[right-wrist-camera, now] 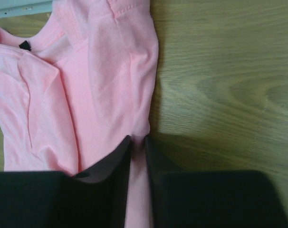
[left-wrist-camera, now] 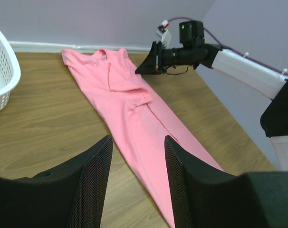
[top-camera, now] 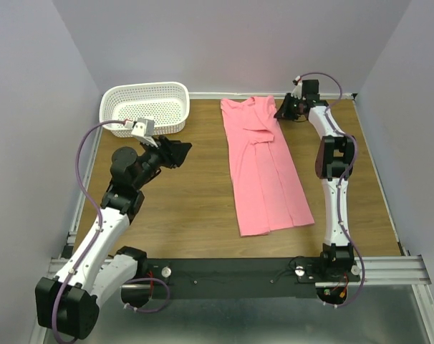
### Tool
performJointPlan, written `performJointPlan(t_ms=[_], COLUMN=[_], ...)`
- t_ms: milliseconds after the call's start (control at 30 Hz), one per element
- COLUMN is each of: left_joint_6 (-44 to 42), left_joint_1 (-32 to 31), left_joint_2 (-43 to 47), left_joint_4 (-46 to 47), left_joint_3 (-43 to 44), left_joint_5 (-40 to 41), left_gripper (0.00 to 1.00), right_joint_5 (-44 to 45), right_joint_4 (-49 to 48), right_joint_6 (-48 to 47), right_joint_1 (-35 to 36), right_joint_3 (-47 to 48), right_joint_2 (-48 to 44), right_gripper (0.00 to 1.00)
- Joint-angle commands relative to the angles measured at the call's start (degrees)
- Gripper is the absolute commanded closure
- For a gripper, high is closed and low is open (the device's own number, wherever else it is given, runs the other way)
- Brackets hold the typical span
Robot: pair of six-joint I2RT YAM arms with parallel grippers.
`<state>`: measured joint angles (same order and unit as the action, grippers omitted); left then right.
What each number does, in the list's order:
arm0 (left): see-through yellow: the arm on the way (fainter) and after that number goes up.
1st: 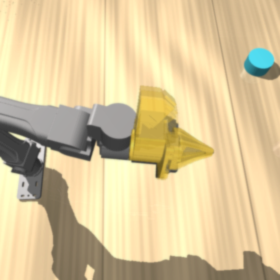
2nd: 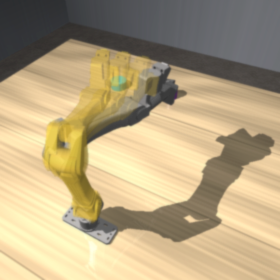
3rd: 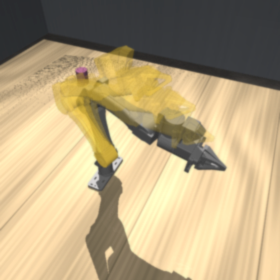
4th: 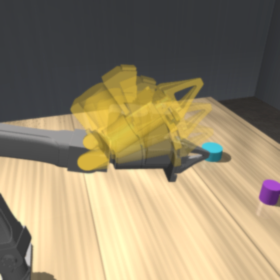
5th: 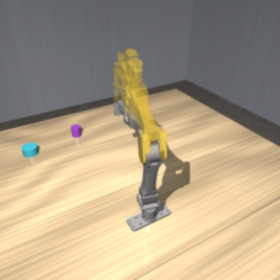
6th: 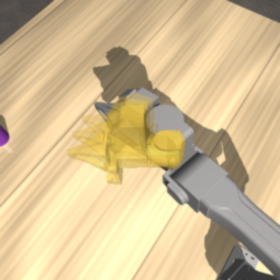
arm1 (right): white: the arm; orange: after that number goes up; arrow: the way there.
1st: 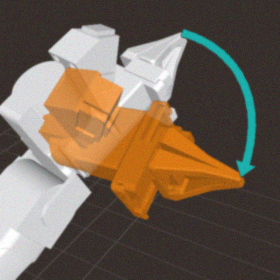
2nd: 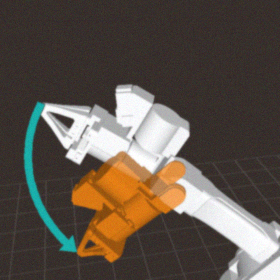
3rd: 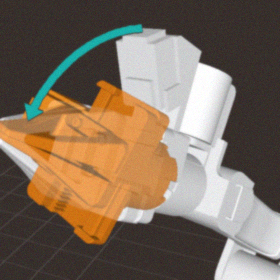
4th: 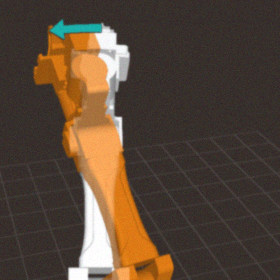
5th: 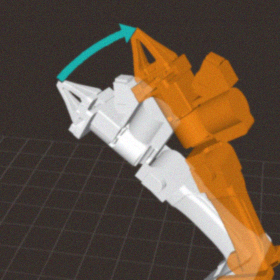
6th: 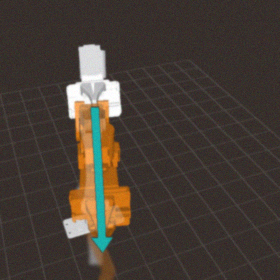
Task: Fold and stack the t-shirts
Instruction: Fold the tshirt
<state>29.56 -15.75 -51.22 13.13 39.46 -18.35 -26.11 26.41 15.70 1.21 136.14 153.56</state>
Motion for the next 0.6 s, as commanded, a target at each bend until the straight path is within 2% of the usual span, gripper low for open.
performJointPlan(t_ms=[0,100,133,167,200,233,267,300,333,367,400,433,467,500,533,567], left_joint_6=[-1.4,-3.9,-4.9,-7.5,-9.2,-11.0,-14.3,-15.7,-17.2,-19.4,-20.6,-21.6,-22.8,-23.1,-23.2,-23.5], left_joint_1=[0.0,-3.6,-5.4,-7.5,-10.2,-16.7,-19.8,-26.7,-29.5,-32.6,-37.1,-39.1,-40.5,-41.3,-41.8,-41.9], left_joint_2=[1.0,1.9,2.2,2.6,3.3,3.7,4.1,4.5,4.8,4.5,4.1,3.7,2.5,1.6,0.9,-0.3], left_joint_4=[-1.7,-1.3,-1.5,-2.5,-3.4,-4.2,-5.5,-5.9,-6.0,-6.0,-5.4,-5.4,-4.3,-3.3,-1.5,-1.0], left_joint_3=[-3.3,-4.3,-4.3,-4.1,-3.8,-3.4,-3.1,-3.2,-3.8,-4.0,-4.7,-5.1,-5.5,-6.2,-7.5,-7.6], left_joint_5=[-0.9,-2.4,-2.2,-1.4,2.1,4.2,6.7,12.1,14.5,17.8,17.8,20.3,20.5,18.8,18.1,13.4], left_gripper=[0.44,0.43,0.43,0.43,0.43,0.43,0.43,0.41,0.4,0.4,0.33,0.22,0.07,0.02,0.02,0.02], right_joint_5=[6.2,8.8,9.8,12.1,13.2,13.8,14.5,12.8,10.0,4.8,-1.2,-5.1,-8.6,-11.5,-16.4,-18.2], right_joint_4=[0.3,0.3,0.3,0.3,0.3,0.3,0.3,0.4,0.3,0.2,0.3,0.5,0.9,1.4,2.1,3.7], right_joint_6=[-4.8,-8.5,-12.6,-15.0,-18.1,-23.8,-26.6,-33.1,-36.8,-40.6,-48.7,-53.4,-58.4,-63.8,-73.6,-77.9], right_joint_1=[-0.1,0.0,-0.1,-0.1,-0.1,-0.1,-0.3,-0.6,-0.9,-0.9,-0.9,-0.9,-0.9,-0.9,-0.9,-0.9], right_joint_3=[1.8,0.2,-2.8,-4.6,-7.5,-10.5,-17.8,-22.1,-26.8,-38.0,-43.2,-49.8,-61.1,-67.8,-73.2,-77.6], right_joint_2=[1.3,-1.0,-4.1,-5.8,-8.4,-11.0,-17.1,-20.5,-24.1,-33.4,-37.7,-43.2,-53.2,-59.3,-64.5,-69.0], right_gripper=[0.68,0.51,0.42,0.38,0.34,0.27,0.23,0.19,0.19,0.19,0.19,0.19,0.18,0.17,0.04,0.0])
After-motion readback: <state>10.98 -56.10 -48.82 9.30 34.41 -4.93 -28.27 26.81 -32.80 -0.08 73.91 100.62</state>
